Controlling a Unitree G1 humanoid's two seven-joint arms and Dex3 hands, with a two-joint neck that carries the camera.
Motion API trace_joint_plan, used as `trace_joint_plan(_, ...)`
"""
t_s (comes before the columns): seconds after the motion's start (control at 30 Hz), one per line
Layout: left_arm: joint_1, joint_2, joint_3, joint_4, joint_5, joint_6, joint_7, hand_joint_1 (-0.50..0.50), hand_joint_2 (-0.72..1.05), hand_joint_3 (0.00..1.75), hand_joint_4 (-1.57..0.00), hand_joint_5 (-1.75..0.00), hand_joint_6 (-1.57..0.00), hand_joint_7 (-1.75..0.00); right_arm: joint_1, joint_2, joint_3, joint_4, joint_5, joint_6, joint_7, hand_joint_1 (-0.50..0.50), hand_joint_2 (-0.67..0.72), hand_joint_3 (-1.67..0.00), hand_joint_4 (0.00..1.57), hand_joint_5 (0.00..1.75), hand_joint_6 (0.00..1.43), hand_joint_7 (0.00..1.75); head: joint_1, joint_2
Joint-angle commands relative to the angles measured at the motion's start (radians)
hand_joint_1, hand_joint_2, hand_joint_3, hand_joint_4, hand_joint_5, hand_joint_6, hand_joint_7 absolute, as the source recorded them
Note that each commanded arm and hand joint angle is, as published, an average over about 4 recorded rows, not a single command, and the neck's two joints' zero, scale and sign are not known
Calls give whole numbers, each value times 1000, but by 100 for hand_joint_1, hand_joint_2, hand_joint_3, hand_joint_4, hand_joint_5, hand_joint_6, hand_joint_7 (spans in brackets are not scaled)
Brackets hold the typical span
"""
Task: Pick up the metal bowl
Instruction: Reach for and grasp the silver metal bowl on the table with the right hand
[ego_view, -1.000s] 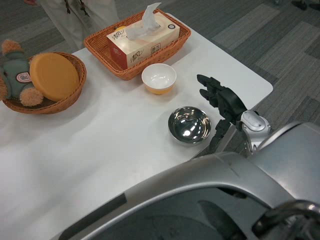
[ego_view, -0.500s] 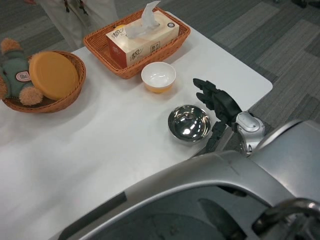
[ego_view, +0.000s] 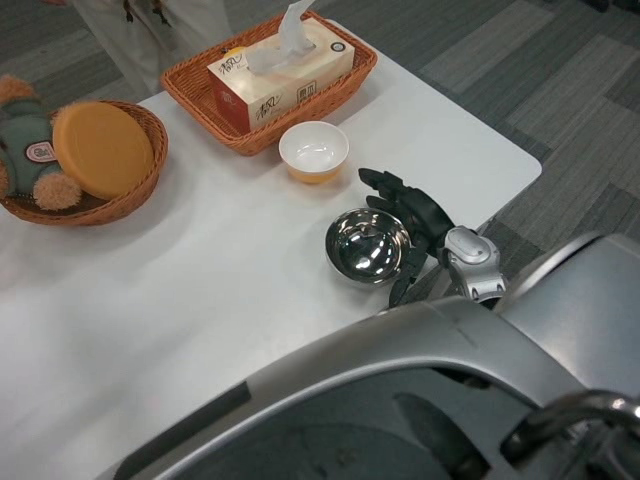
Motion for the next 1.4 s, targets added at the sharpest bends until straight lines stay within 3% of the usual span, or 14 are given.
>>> trace_joint_plan(0.03,10,13,2,-6,1,2,4,-50,-72,9,0,0,0,0,-10,10,3,23,-9,-14,-4,-42,34,-8,0,19,0,14,4,-2)
trace_joint_plan(0.4,17,13,3,-6,-3,2,4,-50,-72,9,0,0,0,0,-16,11,5,32,-27,-33,-5,-46,33,-8,0,19,0,14,18,-12)
trace_joint_plan(0.5,19,13,2,-6,-4,2,4,-50,-72,9,0,0,0,0,-15,11,3,33,-29,-58,-6,-43,28,-8,0,19,0,14,28,-15)
trace_joint_plan(0.7,18,15,1,-7,-4,3,4,-50,-72,9,0,0,0,0,22,12,7,35,24,-118,-25,-42,28,-8,0,19,0,14,39,-19)
trace_joint_plan(1.07,14,16,-6,-3,-4,9,4,-50,-72,9,0,0,0,0,62,26,8,19,24,-141,-26,-42,22,-16,0,22,0,14,40,-16)
trace_joint_plan(1.4,9,16,-15,0,-4,9,4,-50,-72,9,0,0,0,0,42,30,33,45,-7,-167,-41,-42,20,-16,0,27,0,14,41,-17)
